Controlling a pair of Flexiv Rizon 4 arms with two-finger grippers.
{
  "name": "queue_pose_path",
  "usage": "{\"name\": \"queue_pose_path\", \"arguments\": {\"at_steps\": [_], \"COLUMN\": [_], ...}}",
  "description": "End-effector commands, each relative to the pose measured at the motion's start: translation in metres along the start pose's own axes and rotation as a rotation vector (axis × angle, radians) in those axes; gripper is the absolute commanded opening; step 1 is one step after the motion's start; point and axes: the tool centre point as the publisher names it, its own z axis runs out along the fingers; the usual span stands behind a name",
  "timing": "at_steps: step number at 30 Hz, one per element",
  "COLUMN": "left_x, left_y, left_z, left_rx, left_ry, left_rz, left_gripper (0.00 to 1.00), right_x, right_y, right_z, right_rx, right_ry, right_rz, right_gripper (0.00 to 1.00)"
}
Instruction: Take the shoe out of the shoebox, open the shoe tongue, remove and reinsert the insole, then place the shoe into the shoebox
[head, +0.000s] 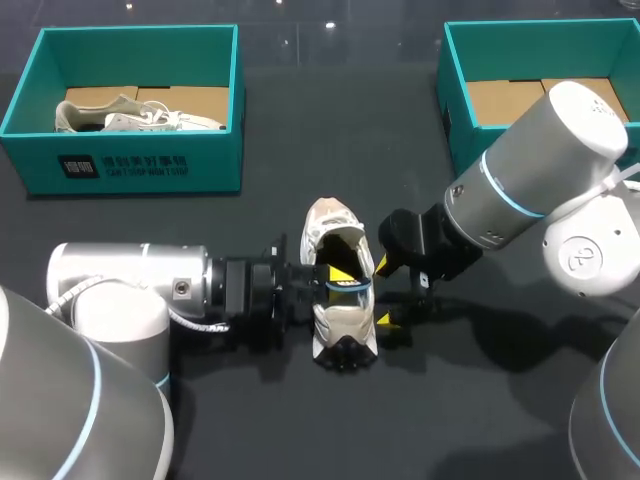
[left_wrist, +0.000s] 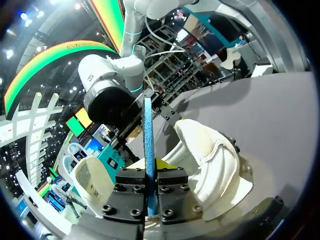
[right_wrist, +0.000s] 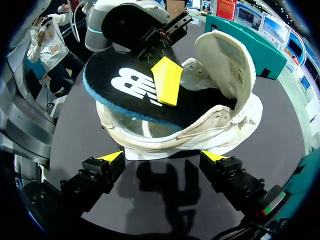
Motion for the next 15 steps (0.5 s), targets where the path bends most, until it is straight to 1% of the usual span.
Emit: {"name": "queue_pose_path", "arguments": {"at_steps": [1,3,4,5,6,9,15], "left_x": [-0.002,-0.002,-0.003,-0.003,-0.003,-0.004,-0.004], "left_y": [0.009,0.009,0.007,0.004,0.001,-0.009,-0.028], "left_z": [0.004,0.003,0.002,0.001,0.001,-0.001,-0.005], "left_rx": [-0.009,-0.015,-0.013,-0.012,-0.007,0.009,0.037], "left_ry": [0.001,0.0,-0.002,-0.002,-0.004,-0.009,-0.017], "left_rz": [-0.015,-0.018,-0.022,-0.022,-0.02,-0.021,-0.024], "left_gripper": [0.0,0.0,0.04,0.26,0.31,0.36,0.37], "right_x": [0.001,0.001,0.001,0.001,0.001,0.001,0.001], "right_y": [0.001,0.001,0.001,0.001,0.001,0.001,0.001], "right_z": [0.001,0.001,0.001,0.001,0.001,0.001,0.001], "right_rx": [0.003,0.003,0.003,0.003,0.003,0.003,0.003], "right_ry": [-0.002,-0.002,-0.002,-0.002,-0.002,-0.002,-0.002], "right_rz": [0.001,0.001,0.001,0.001,0.001,0.001,0.001], "right_gripper": [1.0,1.0,1.0,1.0,1.0,1.0,1.0]}}
